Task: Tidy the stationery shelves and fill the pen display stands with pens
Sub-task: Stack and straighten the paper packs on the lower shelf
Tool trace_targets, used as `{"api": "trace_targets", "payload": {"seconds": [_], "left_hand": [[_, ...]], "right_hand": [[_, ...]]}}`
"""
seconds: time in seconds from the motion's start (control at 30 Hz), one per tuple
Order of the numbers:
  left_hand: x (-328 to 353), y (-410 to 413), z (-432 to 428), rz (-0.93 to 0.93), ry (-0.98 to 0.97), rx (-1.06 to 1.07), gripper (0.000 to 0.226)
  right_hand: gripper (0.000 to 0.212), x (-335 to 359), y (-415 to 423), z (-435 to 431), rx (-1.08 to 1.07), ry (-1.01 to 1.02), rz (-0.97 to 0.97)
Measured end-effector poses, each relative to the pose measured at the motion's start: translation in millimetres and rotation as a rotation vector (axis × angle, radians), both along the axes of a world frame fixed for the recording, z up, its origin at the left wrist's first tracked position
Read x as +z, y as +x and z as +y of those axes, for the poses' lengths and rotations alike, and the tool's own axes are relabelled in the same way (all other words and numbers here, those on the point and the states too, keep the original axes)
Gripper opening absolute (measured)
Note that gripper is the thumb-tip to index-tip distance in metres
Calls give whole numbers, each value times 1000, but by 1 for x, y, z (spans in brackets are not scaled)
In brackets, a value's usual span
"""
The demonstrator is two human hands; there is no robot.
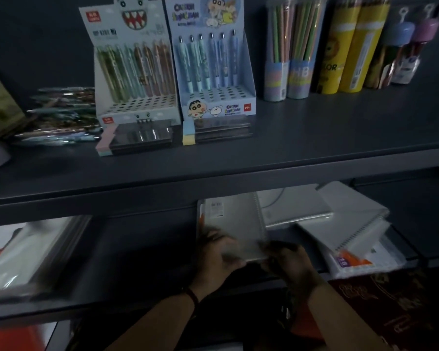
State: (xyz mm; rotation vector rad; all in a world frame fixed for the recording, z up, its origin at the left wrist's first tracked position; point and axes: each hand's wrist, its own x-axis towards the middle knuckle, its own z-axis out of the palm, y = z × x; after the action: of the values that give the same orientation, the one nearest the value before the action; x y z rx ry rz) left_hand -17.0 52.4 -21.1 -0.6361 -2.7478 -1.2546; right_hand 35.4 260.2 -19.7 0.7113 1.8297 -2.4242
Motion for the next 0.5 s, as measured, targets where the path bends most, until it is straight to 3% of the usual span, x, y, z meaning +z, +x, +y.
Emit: {"api": "trace_targets", "payload": {"seconds": [0.2,0.37,0.5], "left_hand": [[20,8,-24,11,-6,35,52],[44,17,-60,129,-32,79,50],[61,22,-103,162,-69,159,34]], "right_hand": [[24,18,8,-22,-20,-62,-20],[20,44,14,-55,-67,-129,-6],[10,74,13,-98,-45,-172,2]]}}
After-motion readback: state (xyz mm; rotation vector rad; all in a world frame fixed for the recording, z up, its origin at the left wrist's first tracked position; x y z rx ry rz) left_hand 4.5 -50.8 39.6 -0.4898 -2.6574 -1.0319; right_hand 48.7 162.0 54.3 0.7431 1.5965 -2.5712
